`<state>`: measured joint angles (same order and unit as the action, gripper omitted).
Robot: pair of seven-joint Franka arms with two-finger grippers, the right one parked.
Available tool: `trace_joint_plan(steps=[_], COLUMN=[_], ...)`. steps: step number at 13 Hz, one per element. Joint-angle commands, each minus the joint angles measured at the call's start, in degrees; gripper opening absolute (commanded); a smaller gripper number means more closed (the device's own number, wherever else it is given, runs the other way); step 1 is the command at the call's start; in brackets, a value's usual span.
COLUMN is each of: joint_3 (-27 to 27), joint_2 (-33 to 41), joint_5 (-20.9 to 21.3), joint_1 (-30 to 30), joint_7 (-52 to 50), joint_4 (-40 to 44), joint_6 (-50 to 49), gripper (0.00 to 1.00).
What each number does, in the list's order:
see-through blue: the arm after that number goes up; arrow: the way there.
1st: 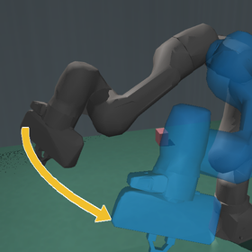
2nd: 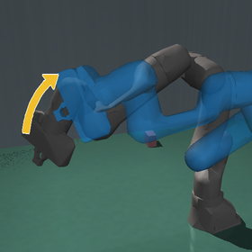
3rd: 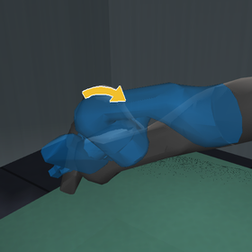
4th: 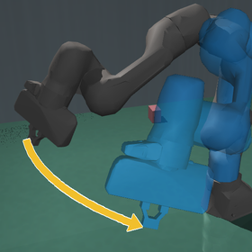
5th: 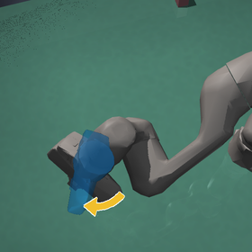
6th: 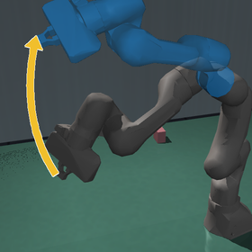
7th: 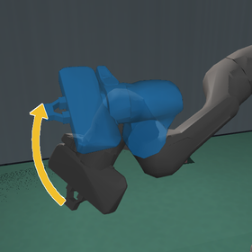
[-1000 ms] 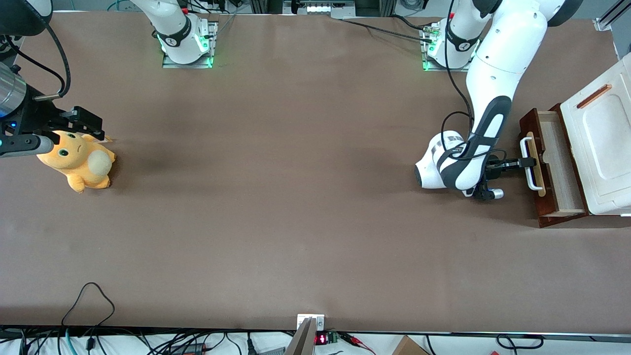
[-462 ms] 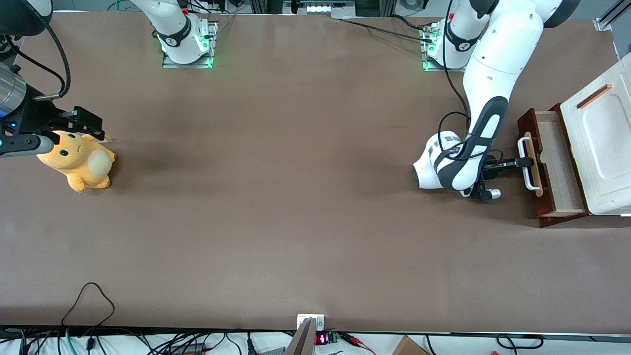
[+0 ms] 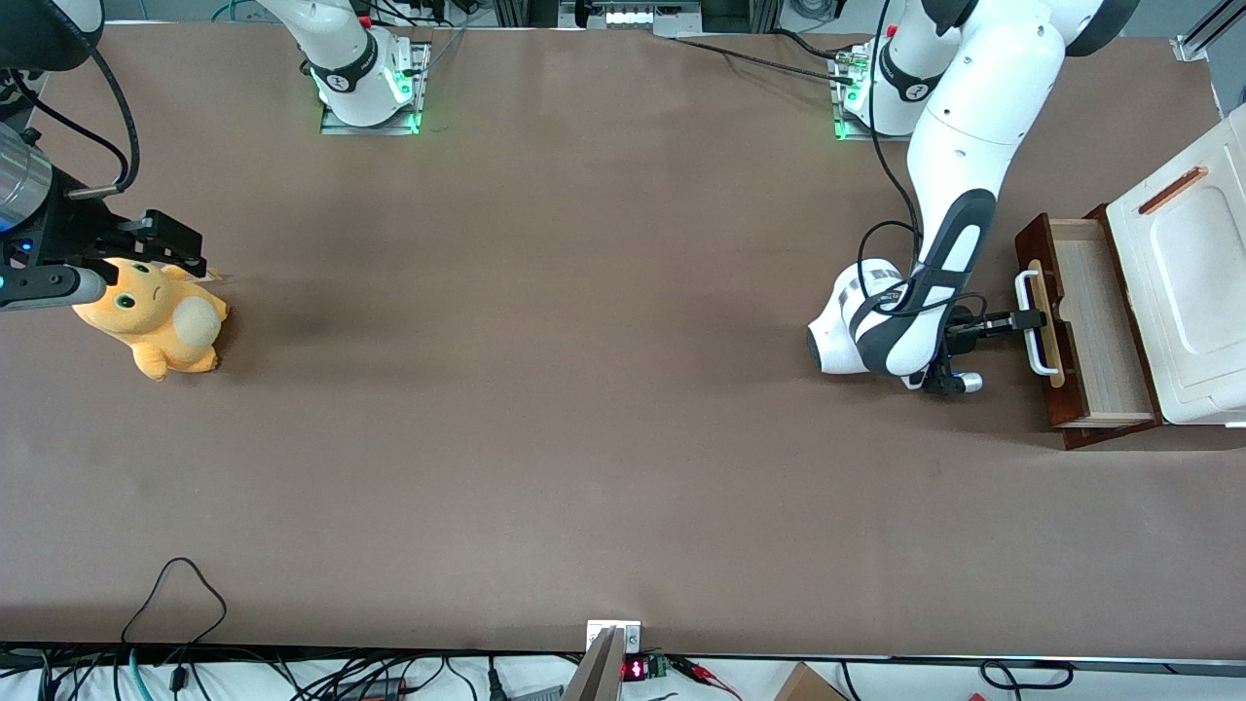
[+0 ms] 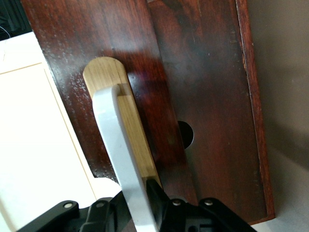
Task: Open lower drawer with left arm only
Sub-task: 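Keep pulling the handle to slide the drawer further out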
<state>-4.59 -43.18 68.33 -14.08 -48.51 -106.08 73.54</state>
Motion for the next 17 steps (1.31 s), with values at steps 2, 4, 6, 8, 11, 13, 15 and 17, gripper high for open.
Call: trace_joint_plan(steps=[2,4,6,8,11,13,15,17], joint_3=[-0.42,-0.42,-0.42,-0.42,-0.42,-0.42,-0.42,-0.42], joint_2=[-0.06,-0.06,-0.06,-0.23,-0.32,-0.32,-0.50,-0.85], joint_5=[-4.70,-5.22,-5.40,-6.27,-6.45,-6.54,-6.54,-6.63], joint_1=[-2.97,-3.41,-3.85,-4.03,-4.46,-4.55,-4.64,-4.56], joint_7=[-0.62,-0.62,-0.62,-0.62,-0.62,-0.62,-0.62,-0.45], joint_4=[0.52,0.52,0.70,1.40,1.40,1.58,1.67,1.67], joint_6=[-4.10,-4.36,-4.72,-4.81,-4.89,-5.24,-5.33,-5.33], gripper=[0.16,0.15,0.15,0.16,0.16,0.16,0.16,0.32])
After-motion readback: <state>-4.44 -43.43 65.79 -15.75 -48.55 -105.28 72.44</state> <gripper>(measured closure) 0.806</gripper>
